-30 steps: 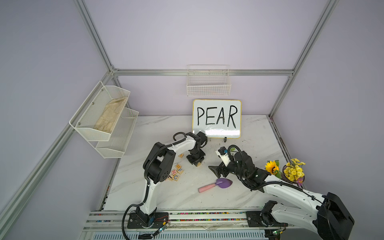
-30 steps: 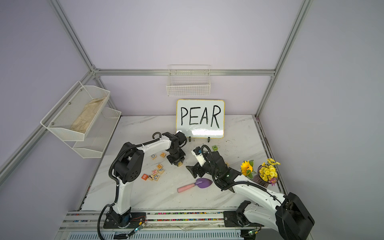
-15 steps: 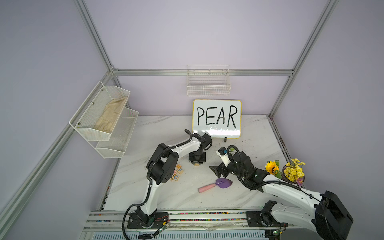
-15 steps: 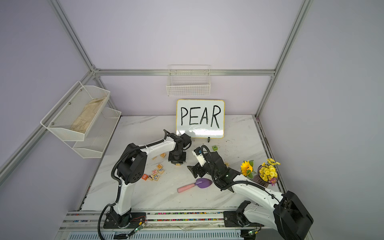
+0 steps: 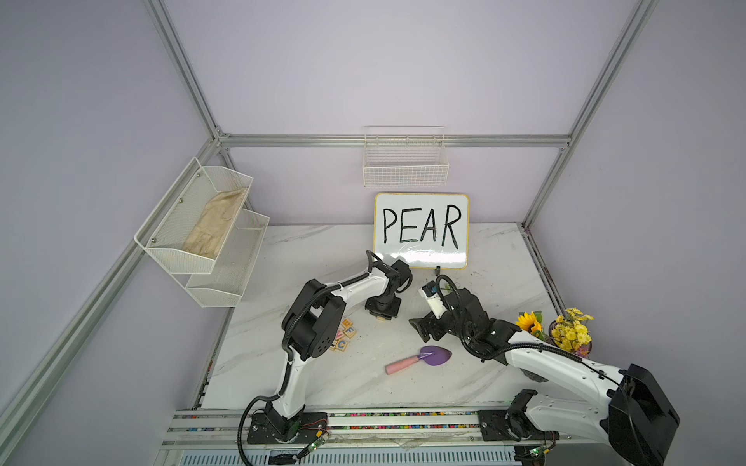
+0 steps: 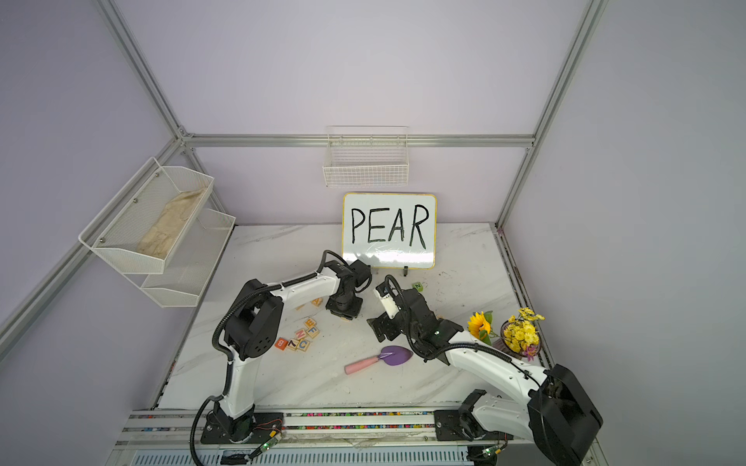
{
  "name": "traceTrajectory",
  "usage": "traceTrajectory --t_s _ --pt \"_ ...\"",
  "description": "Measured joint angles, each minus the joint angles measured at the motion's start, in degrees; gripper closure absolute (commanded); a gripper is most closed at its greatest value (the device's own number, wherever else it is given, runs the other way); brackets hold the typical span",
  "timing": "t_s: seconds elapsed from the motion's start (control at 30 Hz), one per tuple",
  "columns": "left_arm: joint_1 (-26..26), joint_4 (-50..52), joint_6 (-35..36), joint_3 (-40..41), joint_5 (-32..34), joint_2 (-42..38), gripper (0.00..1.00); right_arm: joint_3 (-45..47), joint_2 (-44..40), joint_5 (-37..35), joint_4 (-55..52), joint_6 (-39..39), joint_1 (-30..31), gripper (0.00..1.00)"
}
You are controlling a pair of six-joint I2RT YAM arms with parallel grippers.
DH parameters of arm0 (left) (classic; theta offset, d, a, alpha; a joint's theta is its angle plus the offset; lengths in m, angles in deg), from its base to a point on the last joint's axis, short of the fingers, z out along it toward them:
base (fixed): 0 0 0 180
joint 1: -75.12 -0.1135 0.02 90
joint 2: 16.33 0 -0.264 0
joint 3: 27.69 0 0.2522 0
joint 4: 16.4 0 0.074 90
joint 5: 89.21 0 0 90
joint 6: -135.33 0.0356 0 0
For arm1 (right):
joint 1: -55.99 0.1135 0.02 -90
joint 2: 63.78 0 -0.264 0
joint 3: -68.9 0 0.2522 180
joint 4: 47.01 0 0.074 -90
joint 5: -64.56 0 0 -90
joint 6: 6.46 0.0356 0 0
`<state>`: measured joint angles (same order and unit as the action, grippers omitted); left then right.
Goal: Spell the uppercase word “pear” with letter blocks
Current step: Adjust the letter block at the center of the board.
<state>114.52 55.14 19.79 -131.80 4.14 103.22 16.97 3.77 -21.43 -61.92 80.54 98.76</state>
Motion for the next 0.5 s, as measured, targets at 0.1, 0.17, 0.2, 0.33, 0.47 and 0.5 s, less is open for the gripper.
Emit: traceTrajectory --t_s 0.1,0.17,0.2,0.33,0.47,0.5 --pt "-0.07 0.04 -0.52 1.88 -1.49 -1.16 0.71 -0.94 1.11 0.09 -0.37 0.85 0.00 0.04" --pt "-0.31 0.07 -1.36 2.36 -2.27 -1.40 0.71 -1.44 1.92 0.35 -0.94 1.22 0.07 0.04" --pt "-0.42 -0.07 -1.99 2.62 -2.78 -1.55 0.71 -1.66 2.36 0.39 -1.22 1.31 0.11 0.04" --pt "-1.18 -0.52 -4.48 3.50 -4.52 -2.03 0.71 -2.19 3.54 0.46 -1.99 1.66 0.59 0.04" --pt "-1.90 -0.94 -5.77 4.11 -4.96 -2.38 0.71 -2.49 3.82 0.42 -2.49 1.90 0.81 0.04" --pt "-2.10 -1.14 -5.90 4.37 -5.09 -2.51 0.71 -2.49 3.82 0.37 -2.56 1.95 0.83 0.04"
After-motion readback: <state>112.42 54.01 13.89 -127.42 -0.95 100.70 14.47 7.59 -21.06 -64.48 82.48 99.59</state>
